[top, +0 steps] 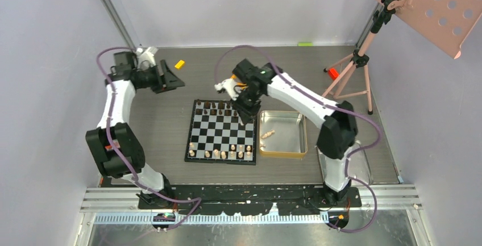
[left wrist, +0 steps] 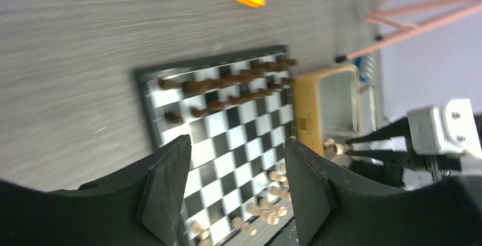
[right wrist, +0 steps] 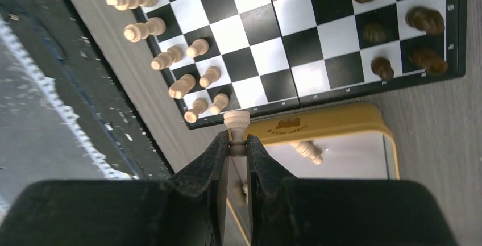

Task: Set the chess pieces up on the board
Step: Place the chess piece on the chessboard.

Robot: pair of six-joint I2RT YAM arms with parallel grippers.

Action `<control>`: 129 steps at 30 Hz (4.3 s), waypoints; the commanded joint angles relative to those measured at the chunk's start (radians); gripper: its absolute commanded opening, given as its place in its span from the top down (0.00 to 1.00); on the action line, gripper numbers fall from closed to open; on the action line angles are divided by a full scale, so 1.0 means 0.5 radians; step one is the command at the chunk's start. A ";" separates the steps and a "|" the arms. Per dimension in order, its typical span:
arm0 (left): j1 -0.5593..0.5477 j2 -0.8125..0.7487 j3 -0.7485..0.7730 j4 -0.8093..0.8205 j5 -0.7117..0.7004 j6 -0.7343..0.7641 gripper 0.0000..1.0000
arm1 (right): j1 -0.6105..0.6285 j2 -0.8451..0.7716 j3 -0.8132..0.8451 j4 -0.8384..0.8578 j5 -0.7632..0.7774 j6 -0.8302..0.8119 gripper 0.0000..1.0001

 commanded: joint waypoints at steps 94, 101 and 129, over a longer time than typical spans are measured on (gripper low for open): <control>0.817 -0.508 -0.202 -0.630 -0.565 0.966 0.19 | 0.837 1.389 1.502 -0.869 0.780 -0.398 0.75; 0.816 -0.504 -0.202 -0.625 -0.559 0.963 0.19 | 0.837 1.364 1.511 -0.838 0.791 -0.376 0.64; 0.819 -0.516 -0.196 -0.645 -0.554 0.959 0.19 | 0.811 1.300 1.391 -0.803 0.804 -0.348 0.65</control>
